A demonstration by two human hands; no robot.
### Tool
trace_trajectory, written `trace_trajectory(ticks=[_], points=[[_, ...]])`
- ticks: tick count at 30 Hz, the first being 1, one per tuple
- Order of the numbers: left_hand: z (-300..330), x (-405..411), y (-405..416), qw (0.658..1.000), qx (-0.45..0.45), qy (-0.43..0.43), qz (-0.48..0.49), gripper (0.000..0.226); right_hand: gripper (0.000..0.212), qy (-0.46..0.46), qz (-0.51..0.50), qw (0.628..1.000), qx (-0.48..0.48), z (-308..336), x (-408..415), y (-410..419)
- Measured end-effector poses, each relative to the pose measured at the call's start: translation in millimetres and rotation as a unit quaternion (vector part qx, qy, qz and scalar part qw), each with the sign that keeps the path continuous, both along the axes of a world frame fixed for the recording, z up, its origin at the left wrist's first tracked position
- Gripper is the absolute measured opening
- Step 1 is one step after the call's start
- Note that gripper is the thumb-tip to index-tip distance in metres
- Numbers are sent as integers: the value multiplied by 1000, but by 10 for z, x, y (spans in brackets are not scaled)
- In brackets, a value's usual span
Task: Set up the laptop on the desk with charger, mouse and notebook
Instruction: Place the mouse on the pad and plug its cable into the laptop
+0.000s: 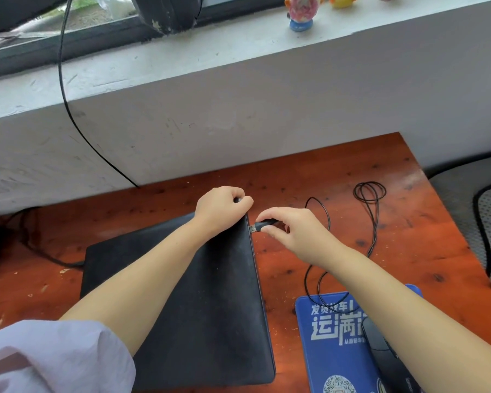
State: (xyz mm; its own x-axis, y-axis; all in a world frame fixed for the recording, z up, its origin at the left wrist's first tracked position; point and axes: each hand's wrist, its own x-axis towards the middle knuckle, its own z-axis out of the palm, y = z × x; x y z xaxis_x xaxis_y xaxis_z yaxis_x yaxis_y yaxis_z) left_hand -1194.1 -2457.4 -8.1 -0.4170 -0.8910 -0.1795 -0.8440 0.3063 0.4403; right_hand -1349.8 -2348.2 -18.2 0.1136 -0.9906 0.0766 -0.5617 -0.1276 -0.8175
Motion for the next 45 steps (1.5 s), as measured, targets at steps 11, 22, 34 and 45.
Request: trace_trajectory(ticks=[11,22,34,45], points=[[12,6,-4,1000,-8,0,3,29,19,-39,-9,998,44,63,1,7],[30,4,23,1000,-7,3,-2,30,17,-95,-4,993,76,62,-16,37],[-9,-25,16,1000,-14,0,9,29,24,-70,-62,995,35,-109,189,76],[-427,-161,-27,996,56,-64,10,24,23,177,-12,982,70,-397,73,-121]])
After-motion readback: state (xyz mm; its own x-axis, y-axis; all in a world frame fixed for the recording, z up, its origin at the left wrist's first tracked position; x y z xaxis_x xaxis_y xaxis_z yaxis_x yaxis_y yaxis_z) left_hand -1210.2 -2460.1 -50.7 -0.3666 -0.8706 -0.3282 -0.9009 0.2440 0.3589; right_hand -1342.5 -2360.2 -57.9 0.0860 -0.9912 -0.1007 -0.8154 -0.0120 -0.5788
